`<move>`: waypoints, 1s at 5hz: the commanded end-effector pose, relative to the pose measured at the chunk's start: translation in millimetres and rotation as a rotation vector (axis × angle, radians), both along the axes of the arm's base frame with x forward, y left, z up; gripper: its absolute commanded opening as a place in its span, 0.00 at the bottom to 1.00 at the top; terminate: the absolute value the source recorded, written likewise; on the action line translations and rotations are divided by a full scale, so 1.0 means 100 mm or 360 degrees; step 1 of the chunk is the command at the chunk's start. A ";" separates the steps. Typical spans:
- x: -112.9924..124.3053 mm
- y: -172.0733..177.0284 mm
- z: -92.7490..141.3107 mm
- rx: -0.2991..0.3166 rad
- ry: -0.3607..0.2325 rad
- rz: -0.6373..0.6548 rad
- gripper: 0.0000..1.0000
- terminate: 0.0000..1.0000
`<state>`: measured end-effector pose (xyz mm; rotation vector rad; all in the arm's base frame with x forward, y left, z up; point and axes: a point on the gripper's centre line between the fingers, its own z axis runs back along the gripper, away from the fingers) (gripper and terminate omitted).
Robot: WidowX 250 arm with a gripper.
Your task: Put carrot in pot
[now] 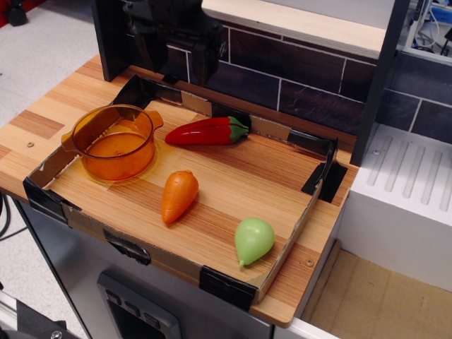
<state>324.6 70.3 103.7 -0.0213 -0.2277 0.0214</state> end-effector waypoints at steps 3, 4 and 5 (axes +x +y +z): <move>-0.49 -0.29 -0.29 -0.0051 0.0062 -0.0068 1.00 0.00; -0.52 -0.35 -0.39 -0.0140 0.0070 0.0016 1.00 0.00; -0.55 -0.39 -0.48 -0.0106 0.0073 0.0019 1.00 0.00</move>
